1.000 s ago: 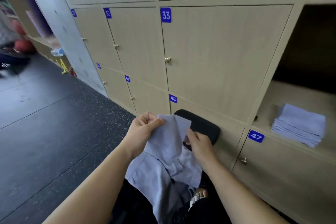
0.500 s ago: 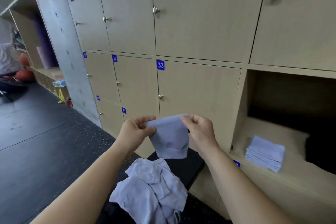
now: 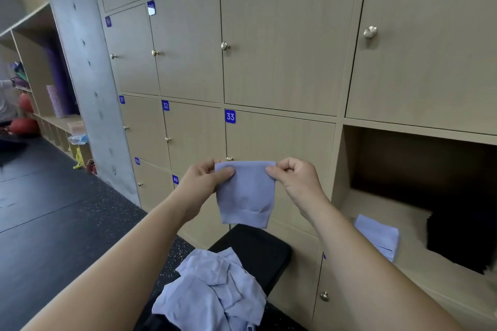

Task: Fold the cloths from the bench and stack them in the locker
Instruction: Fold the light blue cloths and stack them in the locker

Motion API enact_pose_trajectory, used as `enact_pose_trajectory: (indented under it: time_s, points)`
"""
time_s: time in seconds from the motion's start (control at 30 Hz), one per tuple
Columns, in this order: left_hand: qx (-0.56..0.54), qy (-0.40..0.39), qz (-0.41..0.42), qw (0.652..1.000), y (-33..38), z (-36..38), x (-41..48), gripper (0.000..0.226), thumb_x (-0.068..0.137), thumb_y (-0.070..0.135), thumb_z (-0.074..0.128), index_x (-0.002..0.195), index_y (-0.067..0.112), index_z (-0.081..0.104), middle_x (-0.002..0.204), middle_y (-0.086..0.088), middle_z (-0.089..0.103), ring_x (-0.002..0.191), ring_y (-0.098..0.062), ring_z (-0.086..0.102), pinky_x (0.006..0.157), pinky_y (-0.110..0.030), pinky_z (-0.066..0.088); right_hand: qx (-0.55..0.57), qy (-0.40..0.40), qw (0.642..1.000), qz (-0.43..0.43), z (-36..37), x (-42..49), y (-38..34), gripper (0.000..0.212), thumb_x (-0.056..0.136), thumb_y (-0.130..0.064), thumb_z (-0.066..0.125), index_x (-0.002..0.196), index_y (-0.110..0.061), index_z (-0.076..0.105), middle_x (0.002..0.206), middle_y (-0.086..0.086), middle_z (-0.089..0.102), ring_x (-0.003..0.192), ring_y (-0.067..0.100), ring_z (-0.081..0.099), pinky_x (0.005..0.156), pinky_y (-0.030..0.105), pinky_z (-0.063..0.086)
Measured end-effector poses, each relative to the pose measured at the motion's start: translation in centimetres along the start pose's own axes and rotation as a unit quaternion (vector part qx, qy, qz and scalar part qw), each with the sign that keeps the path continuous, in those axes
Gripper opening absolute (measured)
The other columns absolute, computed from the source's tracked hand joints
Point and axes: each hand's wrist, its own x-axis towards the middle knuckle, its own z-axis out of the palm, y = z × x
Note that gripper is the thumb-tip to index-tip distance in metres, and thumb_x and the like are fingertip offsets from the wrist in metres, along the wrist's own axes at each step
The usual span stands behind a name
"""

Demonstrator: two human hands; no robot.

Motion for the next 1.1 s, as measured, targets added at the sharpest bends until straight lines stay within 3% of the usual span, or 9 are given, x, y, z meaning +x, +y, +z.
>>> enact_pose_trajectory:
  time_s: [0.1, 0.2, 0.3, 0.4, 0.47, 0.63, 0.83, 0.93, 1.1]
  points:
    - [-0.002, -0.013, 0.014, 1.000, 0.4, 0.4, 0.1, 0.029, 0.093, 0.019, 0.066, 0.115, 0.000, 0.061, 0.101, -0.011, 0.072, 0.095, -0.025, 0.068, 0.085, -0.038, 0.054, 0.009, 0.023, 1.000, 0.007, -0.3, -0.1, -0.6, 0.025, 0.078, -0.015, 0.075, 0.090, -0.015, 0.053, 0.080, 0.003, 0.061, 0.070, 0.014, 0.054, 0.065, 0.025, 0.044]
    - [0.049, -0.029, 0.042, 0.998, 1.0, 1.2, 0.1, 0.027, 0.088, 0.021, 0.071, 0.103, 0.000, 0.064, 0.096, -0.017, 0.072, 0.092, -0.035, 0.069, 0.086, -0.048, 0.053, -0.051, -0.056, 0.997, -0.004, -0.4, -0.3, -1.7, 0.046, 0.075, -0.022, 0.078, 0.112, -0.021, 0.050, 0.096, 0.002, 0.068, 0.087, 0.013, 0.064, 0.073, 0.024, 0.049]
    - [0.050, -0.046, 0.054, 0.996, 1.4, 2.5, -0.1, 0.018, 0.089, 0.017, 0.071, 0.098, 0.002, 0.065, 0.092, -0.014, 0.074, 0.088, -0.029, 0.072, 0.085, -0.046, 0.055, -0.214, -0.155, 0.964, -0.028, -0.1, -0.4, -2.3, 0.024, 0.075, -0.029, 0.074, 0.094, -0.017, 0.064, 0.087, -0.001, 0.068, 0.081, 0.016, 0.064, 0.070, 0.033, 0.049]
    - [0.030, -0.068, 0.036, 0.997, 1.2, 2.7, -0.3, 0.036, 0.081, 0.026, 0.077, 0.105, 0.004, 0.064, 0.096, -0.014, 0.074, 0.092, -0.030, 0.072, 0.088, -0.046, 0.057, -0.191, -0.166, 0.967, -0.017, -0.2, -0.6, -2.0, 0.014, 0.085, -0.019, 0.065, 0.085, -0.005, 0.066, 0.077, 0.007, 0.063, 0.070, 0.017, 0.056, 0.062, 0.029, 0.042]
    - [0.037, -0.090, -0.005, 0.995, 0.5, 2.4, -0.6, 0.052, 0.072, 0.033, 0.083, 0.110, 0.005, 0.062, 0.099, -0.013, 0.074, 0.094, -0.029, 0.072, 0.087, -0.044, 0.057, -0.131, -0.155, 0.979, -0.004, -0.7, -0.9, -1.9, 0.013, 0.089, -0.013, 0.063, 0.085, -0.002, 0.067, 0.074, 0.006, 0.061, 0.068, 0.015, 0.054, 0.060, 0.025, 0.041]
    - [0.063, -0.107, -0.070, 0.990, -1.6, 2.0, -1.2, 0.042, 0.077, 0.025, 0.081, 0.106, -0.003, 0.067, 0.099, -0.014, 0.075, 0.087, -0.021, 0.072, 0.084, -0.033, 0.059, -0.067, -0.130, 0.989, 0.017, -2.1, -0.9, -1.1, 0.015, 0.094, -0.012, 0.060, 0.080, -0.010, 0.066, 0.072, 0.000, 0.062, 0.064, 0.010, 0.055, 0.056, 0.018, 0.042]
    - [-0.068, -0.056, -0.100, 0.991, -2.3, 2.3, -0.9, 0.041, 0.069, 0.009, 0.084, 0.106, -0.002, 0.067, 0.099, -0.017, 0.074, 0.086, -0.025, 0.072, 0.072, -0.031, 0.058, -0.041, -0.104, 0.993, 0.039, -1.9, -1.1, 0.4, 0.039, 0.089, -0.028, 0.067, 0.090, 0.010, 0.061, 0.075, 0.008, 0.057, 0.069, 0.018, 0.052, 0.062, 0.028, 0.040]
    - [-0.059, -0.048, -0.103, 0.992, -2.4, 3.2, -0.7, 0.031, 0.071, 0.004, 0.084, 0.095, 0.001, 0.066, 0.092, -0.014, 0.074, 0.082, -0.025, 0.072, 0.072, -0.033, 0.057, -0.114, -0.072, 0.991, 0.013, -1.3, -1.1, 1.1, 0.056, 0.087, -0.051, 0.061, 0.073, 0.002, 0.051, 0.068, 0.004, 0.047, 0.064, 0.018, 0.046, 0.061, 0.033, 0.035]
    - [-0.122, -0.027, -0.132, 0.983, -3.1, 4.5, -0.7, 0.020, 0.084, 0.006, 0.072, 0.102, -0.003, 0.069, 0.094, -0.014, 0.075, 0.077, -0.021, 0.073, 0.064, -0.026, 0.058, -0.250, 0.070, 0.965, -0.046, -1.3, -1.9, 2.8, 0.048, 0.098, -0.041, 0.048, 0.062, -0.016, 0.029, 0.056, -0.002, 0.033, 0.055, 0.016, 0.031, 0.052, 0.031, 0.023]
